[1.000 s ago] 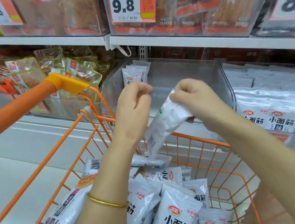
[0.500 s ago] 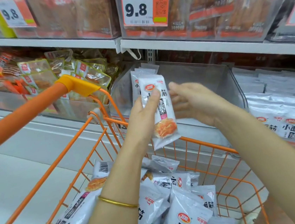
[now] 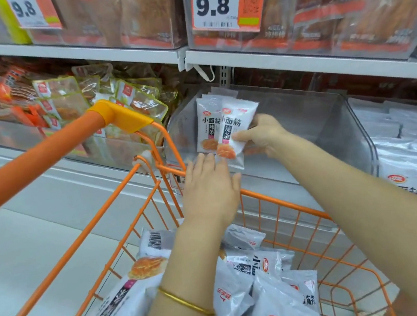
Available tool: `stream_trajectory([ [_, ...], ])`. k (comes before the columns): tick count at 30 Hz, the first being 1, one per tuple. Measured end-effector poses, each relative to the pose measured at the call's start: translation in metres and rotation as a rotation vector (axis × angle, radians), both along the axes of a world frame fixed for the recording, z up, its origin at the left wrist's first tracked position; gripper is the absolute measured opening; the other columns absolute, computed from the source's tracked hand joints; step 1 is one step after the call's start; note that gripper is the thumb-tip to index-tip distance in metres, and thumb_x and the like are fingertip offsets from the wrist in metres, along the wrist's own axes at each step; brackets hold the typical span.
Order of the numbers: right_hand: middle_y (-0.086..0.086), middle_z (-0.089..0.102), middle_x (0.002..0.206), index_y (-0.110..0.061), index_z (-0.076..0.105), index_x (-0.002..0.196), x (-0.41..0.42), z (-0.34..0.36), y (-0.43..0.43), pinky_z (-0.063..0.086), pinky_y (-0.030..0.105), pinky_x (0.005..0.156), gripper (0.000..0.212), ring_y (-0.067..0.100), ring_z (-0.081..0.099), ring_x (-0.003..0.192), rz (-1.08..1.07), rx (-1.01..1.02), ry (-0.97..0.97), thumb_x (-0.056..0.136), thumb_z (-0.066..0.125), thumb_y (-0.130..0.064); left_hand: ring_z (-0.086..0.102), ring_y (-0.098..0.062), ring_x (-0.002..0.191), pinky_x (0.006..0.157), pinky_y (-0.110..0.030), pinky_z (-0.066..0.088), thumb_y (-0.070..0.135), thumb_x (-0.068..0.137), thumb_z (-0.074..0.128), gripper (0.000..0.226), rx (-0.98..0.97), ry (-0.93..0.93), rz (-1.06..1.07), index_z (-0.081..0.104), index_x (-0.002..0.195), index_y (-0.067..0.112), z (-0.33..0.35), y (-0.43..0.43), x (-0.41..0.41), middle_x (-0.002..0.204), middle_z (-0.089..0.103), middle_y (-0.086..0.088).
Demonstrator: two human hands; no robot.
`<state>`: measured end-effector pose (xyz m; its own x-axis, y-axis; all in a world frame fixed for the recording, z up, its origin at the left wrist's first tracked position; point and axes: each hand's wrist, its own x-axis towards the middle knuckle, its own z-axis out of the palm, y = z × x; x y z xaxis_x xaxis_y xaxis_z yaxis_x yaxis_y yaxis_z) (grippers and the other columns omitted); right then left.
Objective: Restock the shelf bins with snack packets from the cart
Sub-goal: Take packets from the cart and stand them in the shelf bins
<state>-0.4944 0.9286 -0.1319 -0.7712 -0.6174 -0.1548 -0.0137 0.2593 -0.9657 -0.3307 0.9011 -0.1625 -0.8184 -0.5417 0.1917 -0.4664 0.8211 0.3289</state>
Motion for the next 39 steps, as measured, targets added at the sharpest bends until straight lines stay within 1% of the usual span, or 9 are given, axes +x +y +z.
stream_trajectory([
  [5, 0.016, 0.069, 0.106, -0.003, 0.063, 0.097, -0.01, -0.034, -0.057, 0.056, 0.051, 0.078, 0.028, 0.033, 0.067, 0.095, -0.082, 0.084, 0.049, 0.073, 0.073, 0.006, 0.001, -0.02, 0.145, 0.115, -0.034, -0.007, 0.041, 0.1, 0.025, 0.055, -0.043, -0.066, 0.006, 0.021, 0.147, 0.014, -0.001, 0.001, 0.0, 0.157, 0.011, -0.009],
  [10, 0.011, 0.062, 0.114, -0.003, 0.051, 0.106, -0.01, -0.032, -0.082, 0.051, 0.032, 0.087, 0.038, 0.026, 0.061, 0.107, -0.16, 0.158, 0.273, 0.077, 0.074, -0.01, -0.002, -0.02, 0.145, 0.115, -0.034, -0.008, 0.041, 0.1, 0.021, 0.054, -0.044, -0.11, 0.009, 0.02, 0.147, 0.014, 0.001, 0.002, 0.002, 0.157, 0.008, -0.009],
  [14, 0.013, 0.061, 0.116, -0.008, 0.043, 0.093, -0.011, -0.033, -0.082, 0.052, 0.038, 0.09, 0.033, 0.029, 0.061, 0.109, -0.181, 0.155, 0.259, 0.079, 0.073, -0.01, -0.002, -0.021, 0.145, 0.115, -0.034, -0.008, 0.04, 0.1, 0.02, 0.054, -0.047, -0.116, 0.008, 0.02, 0.147, 0.013, 0.002, 0.002, 0.003, 0.157, 0.008, -0.009],
  [17, 0.011, 0.065, 0.112, -0.01, 0.048, 0.08, -0.013, -0.035, -0.079, 0.054, 0.042, 0.089, 0.027, 0.028, 0.063, 0.105, -0.153, 0.174, 0.229, 0.077, 0.074, -0.007, -0.002, -0.019, 0.145, 0.115, -0.034, -0.008, 0.04, 0.101, 0.02, 0.052, -0.055, -0.111, 0.005, 0.021, 0.146, 0.014, 0.002, 0.001, 0.003, 0.157, 0.009, -0.008],
  [21, 0.012, 0.066, 0.112, -0.005, 0.06, 0.102, -0.016, -0.036, -0.075, 0.054, 0.043, 0.088, 0.033, 0.028, 0.064, 0.105, -0.114, 0.207, 0.233, 0.075, 0.077, -0.01, -0.002, -0.02, 0.145, 0.115, -0.034, -0.008, 0.04, 0.101, 0.02, 0.052, -0.054, -0.12, 0.004, 0.021, 0.147, 0.015, 0.002, 0.002, 0.002, 0.157, 0.01, -0.008],
  [27, 0.013, 0.063, 0.115, -0.014, 0.041, 0.07, -0.008, -0.026, -0.06, 0.055, 0.041, 0.084, 0.034, 0.029, 0.063, 0.105, -0.077, 0.246, 0.232, 0.081, 0.072, -0.008, -0.001, -0.02, 0.145, 0.115, -0.034, -0.008, 0.04, 0.101, 0.02, 0.053, -0.045, -0.107, 0.007, 0.02, 0.147, 0.015, 0.003, 0.003, 0.003, 0.157, 0.01, -0.008],
  [31, 0.006, 0.057, 0.089, -0.007, 0.041, 0.09, 0.003, -0.009, -0.037, 0.056, 0.035, 0.072, 0.028, 0.027, 0.062, 0.092, -0.043, 0.291, 0.289, 0.085, 0.068, -0.009, 0.002, -0.02, 0.145, 0.115, -0.033, -0.006, 0.038, 0.101, 0.023, 0.052, -0.014, -0.087, 0.0, 0.022, 0.147, 0.014, 0.004, 0.004, 0.003, 0.157, 0.013, -0.007],
  [36, 0.005, 0.06, 0.072, -0.008, 0.053, 0.085, 0.052, 0.033, 0.04, 0.055, 0.03, 0.047, 0.012, 0.019, 0.066, 0.06, 0.145, 0.135, 0.468, 0.085, 0.064, -0.003, 0.035, -0.027, 0.128, 0.108, -0.034, 0.019, 0.022, 0.098, 0.036, 0.037, 0.034, 0.077, 0.033, 0.043, 0.132, 0.01, 0.007, -0.001, 0.002, 0.136, 0.045, -0.009],
  [39, -0.003, 0.066, 0.064, -0.01, 0.067, 0.079, 0.091, 0.027, 0.091, 0.054, 0.025, 0.052, 0.005, 0.011, 0.066, 0.054, 0.415, 0.344, 0.617, 0.084, 0.065, -0.011, 0.044, -0.032, 0.118, 0.099, -0.039, 0.033, 0.008, 0.094, 0.04, 0.033, 0.105, 0.152, 0.077, 0.05, 0.126, 0.006, 0.008, -0.001, 0.001, 0.127, 0.052, -0.015],
])
